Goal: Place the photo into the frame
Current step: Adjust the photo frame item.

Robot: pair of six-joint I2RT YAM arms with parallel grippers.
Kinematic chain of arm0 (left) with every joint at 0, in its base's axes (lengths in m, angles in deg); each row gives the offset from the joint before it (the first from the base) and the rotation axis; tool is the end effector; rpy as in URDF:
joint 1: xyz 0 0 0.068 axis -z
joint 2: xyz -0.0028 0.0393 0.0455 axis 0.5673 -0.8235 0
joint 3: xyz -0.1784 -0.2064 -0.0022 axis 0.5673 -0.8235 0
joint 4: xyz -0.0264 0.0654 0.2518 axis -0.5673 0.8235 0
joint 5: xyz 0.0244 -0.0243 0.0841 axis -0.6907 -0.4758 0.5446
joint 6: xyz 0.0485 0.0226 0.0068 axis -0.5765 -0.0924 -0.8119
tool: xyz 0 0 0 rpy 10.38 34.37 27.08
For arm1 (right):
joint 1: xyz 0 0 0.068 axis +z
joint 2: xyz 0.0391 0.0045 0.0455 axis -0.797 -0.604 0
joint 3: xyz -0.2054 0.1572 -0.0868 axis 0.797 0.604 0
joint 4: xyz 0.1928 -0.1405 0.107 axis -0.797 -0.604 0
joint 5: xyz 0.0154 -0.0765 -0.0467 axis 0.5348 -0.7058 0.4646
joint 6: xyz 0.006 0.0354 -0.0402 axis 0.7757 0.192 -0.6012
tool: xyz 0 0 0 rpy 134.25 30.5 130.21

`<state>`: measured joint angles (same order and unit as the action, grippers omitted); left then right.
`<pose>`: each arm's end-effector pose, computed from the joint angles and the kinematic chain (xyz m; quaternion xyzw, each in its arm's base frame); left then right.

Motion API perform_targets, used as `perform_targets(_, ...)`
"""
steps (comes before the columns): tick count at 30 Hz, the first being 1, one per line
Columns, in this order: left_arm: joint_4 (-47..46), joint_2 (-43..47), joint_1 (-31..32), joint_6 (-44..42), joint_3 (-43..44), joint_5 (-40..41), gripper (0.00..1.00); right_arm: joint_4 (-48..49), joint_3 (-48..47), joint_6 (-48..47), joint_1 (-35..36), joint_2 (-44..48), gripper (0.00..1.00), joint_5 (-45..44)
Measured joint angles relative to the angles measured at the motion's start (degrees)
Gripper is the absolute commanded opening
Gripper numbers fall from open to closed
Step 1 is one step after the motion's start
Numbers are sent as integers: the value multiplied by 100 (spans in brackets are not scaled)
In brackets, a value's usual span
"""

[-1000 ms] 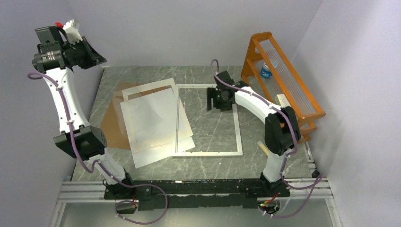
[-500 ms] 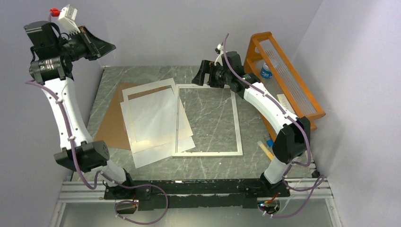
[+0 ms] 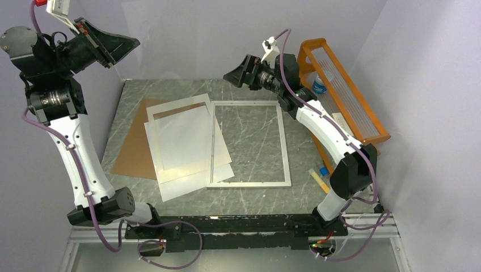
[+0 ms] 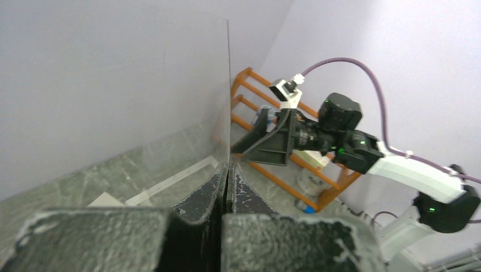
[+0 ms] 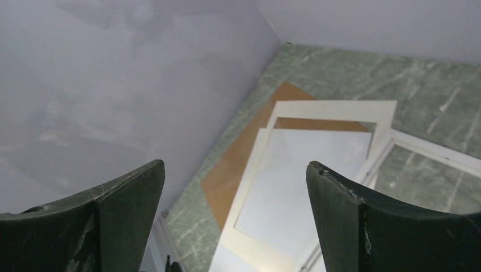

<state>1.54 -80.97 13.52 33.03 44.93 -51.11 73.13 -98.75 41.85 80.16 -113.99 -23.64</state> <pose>0.2174 0.0491 0.5979 0.1379 0.6422 -0.4186 0.6272 0.3461 0.1948 0.4116 -0.0716 0.7282 0.4850 0.4789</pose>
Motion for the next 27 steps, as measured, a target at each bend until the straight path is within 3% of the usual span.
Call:
perform_targets(14,-1974,109,0,2009,-70,-527,3,1423,0,570,-411,2,99,1163)
perform_targets(27,-2614,197,0,2695,350,-538,3,2680,-568,1543,-376,-409,99,2192)
